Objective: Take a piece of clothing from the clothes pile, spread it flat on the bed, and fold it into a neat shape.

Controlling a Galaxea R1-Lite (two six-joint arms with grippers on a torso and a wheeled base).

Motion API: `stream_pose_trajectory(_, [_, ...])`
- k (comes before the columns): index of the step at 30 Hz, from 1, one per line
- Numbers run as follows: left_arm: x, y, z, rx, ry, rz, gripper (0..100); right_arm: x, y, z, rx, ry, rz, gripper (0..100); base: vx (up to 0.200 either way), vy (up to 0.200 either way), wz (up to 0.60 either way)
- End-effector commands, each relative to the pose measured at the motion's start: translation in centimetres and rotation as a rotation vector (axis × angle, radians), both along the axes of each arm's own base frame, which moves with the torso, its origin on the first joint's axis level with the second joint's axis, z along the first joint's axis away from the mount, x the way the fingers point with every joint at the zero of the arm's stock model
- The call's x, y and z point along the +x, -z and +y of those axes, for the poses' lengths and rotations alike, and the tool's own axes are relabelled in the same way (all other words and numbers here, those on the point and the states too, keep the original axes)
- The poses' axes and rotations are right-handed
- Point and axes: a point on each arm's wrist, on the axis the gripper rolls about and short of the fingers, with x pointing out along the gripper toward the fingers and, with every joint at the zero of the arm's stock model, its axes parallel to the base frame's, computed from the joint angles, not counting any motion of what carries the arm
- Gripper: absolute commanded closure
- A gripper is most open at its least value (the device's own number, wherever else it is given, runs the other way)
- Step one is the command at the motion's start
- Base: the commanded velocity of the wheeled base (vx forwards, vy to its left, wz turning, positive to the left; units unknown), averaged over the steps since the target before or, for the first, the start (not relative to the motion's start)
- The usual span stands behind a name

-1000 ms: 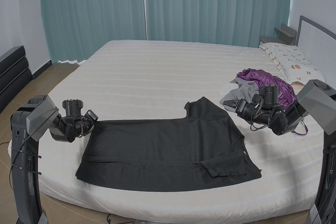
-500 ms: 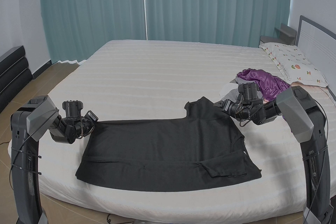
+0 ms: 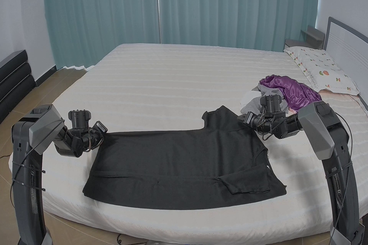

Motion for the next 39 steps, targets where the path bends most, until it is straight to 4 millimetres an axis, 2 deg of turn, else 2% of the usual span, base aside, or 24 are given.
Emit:
stream_pose_trajectory(1, [0.0,0.1,0.0,0.0,0.001,0.002,100,0.1,0.3,-0.1,0.006,0.005,0.007,100,0.0,0.0,0.0])
stream_pose_trajectory(8, [0.0,0.0,0.0,-0.002,-0.002,0.0,100,0.2,-0.3,-0.4,0.024,0.02,-0.003,100,0.0,0.0,0.0])
stream_pose_trajectory(13, [-0.1,-0.4,0.0,-0.006,-0.003,-0.007,100,0.1,-1.5,-0.8,0.036,0.032,-0.011,100,0.0,0.0,0.0])
stream_pose_trajectory(24, [-0.4,-2.3,0.0,-0.053,-0.031,-0.033,100,-1.7,-4.1,-2.4,0.091,0.068,-0.048,100,0.0,0.0,0.0])
stream_pose_trajectory(31, [-1.3,-4.4,0.5,-0.091,-0.061,-0.056,100,-2.1,-3.7,-2.9,0.106,0.069,-0.085,100,0.0,0.0,0.0])
stream_pose_trajectory(39, [-1.4,-4.6,0.6,-0.088,-0.066,-0.057,100,-2.0,-3.7,-3.2,0.123,0.079,-0.137,100,0.0,0.0,0.0])
